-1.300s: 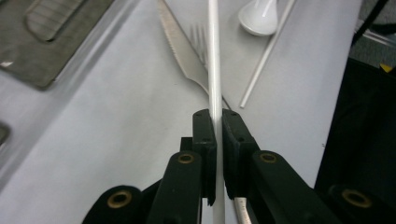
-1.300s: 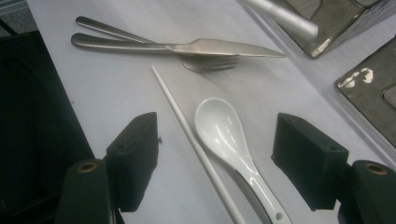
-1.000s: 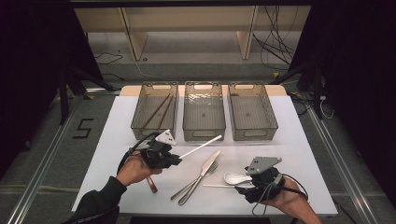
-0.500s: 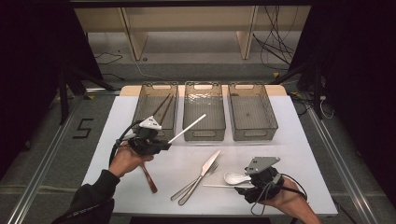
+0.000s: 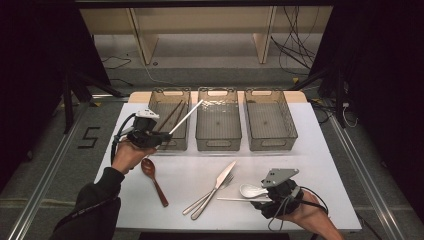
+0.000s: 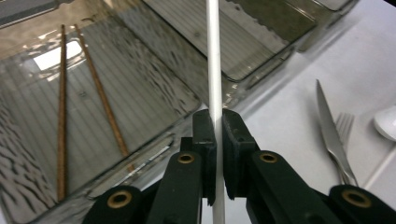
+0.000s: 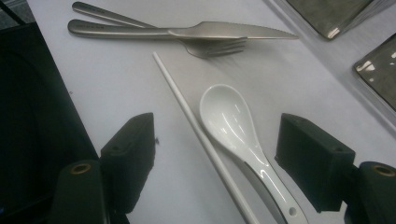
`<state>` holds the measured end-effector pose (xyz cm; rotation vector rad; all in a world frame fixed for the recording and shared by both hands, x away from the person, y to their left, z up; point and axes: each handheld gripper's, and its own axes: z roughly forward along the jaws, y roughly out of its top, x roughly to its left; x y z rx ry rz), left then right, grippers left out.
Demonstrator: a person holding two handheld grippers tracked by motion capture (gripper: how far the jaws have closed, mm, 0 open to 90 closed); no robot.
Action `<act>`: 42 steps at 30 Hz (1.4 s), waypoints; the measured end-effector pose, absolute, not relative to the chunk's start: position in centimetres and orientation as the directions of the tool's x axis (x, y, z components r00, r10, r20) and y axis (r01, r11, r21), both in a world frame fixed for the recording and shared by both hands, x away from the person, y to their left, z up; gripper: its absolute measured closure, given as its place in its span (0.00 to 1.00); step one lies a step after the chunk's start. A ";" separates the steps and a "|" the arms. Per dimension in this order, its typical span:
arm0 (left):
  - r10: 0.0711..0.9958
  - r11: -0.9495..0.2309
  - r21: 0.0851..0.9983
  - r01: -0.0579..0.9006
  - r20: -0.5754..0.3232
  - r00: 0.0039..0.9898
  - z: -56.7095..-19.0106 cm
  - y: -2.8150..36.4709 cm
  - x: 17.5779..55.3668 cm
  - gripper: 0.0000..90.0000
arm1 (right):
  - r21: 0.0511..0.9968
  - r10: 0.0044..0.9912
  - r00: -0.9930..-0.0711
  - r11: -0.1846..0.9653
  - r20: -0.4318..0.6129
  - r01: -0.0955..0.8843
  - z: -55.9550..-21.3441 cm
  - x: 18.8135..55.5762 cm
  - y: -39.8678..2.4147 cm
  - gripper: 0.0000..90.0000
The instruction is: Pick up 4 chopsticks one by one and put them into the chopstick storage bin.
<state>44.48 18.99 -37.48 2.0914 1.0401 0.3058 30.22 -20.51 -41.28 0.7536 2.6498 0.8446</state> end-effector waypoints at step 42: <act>0.908 -0.215 0.616 0.758 -0.160 0.388 -39.4 21.0 54.2 0.94 | 0.582 0.531 -0.842 0.715 -0.093 0.387 -41.4 30.2 -20.3 0.32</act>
